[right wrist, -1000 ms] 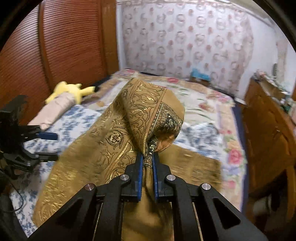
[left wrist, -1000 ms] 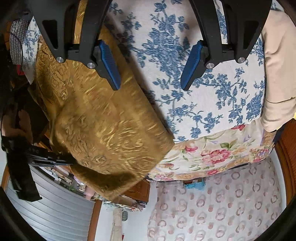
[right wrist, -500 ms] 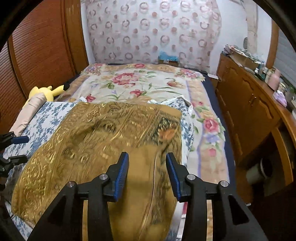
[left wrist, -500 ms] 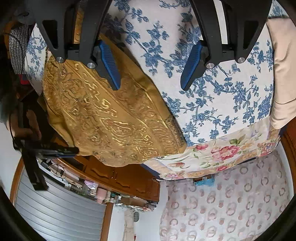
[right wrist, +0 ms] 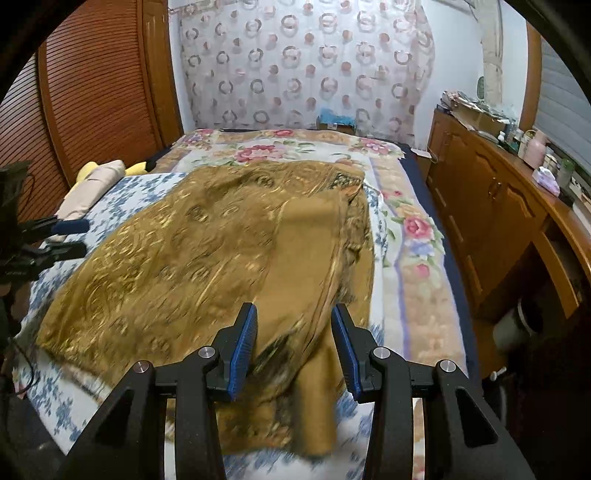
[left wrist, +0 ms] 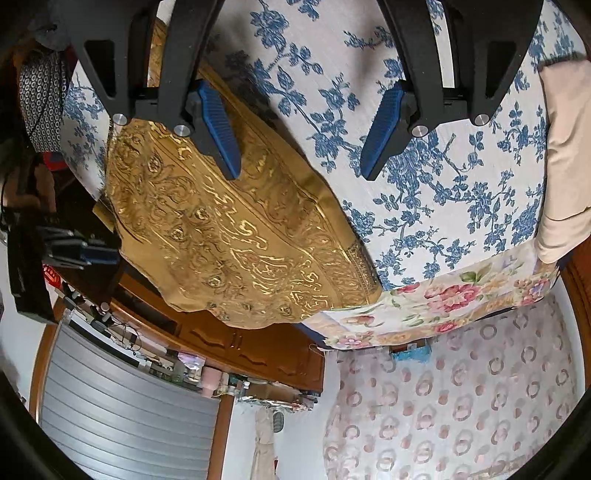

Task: Fold small clothes

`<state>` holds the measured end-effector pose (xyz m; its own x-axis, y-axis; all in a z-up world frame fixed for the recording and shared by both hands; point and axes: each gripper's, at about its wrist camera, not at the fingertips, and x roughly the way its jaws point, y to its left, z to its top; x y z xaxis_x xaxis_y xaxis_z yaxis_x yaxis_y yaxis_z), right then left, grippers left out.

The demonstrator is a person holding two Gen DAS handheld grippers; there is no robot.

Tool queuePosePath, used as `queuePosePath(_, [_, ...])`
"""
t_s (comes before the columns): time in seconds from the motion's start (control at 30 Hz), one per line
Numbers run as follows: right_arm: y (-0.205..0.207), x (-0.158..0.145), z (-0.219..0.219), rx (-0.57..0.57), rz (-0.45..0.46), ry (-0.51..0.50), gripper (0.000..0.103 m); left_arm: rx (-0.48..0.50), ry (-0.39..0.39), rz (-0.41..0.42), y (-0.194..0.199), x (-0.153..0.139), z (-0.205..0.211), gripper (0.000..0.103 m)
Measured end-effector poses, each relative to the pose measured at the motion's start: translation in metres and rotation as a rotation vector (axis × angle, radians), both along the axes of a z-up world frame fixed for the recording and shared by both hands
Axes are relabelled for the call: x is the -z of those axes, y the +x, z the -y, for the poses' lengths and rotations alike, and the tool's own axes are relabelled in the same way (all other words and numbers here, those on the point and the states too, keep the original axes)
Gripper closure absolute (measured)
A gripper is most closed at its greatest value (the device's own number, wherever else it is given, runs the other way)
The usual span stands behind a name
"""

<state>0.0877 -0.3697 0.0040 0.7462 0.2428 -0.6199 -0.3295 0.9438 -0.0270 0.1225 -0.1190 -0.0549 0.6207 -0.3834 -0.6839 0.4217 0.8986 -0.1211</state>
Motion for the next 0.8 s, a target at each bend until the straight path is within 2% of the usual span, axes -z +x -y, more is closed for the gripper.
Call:
queuePosePath(0.3, [-0.012,0.018,0.007,0.000,-0.050,0.040,0.060,-0.002,0.003,0.017,-0.018,-0.003,0.001,0.035])
queuePosePath(0.53, [0.002,0.016,0.014,0.020,-0.054,0.088,0.060,0.004,0.006,0.018,-0.022,-0.004,0.004,0.035])
queuePosePath(0.8, [-0.007,0.019,0.009,-0.005,-0.038,0.129,0.060,0.012,0.005,0.011,-0.025,-0.001,0.009,0.035])
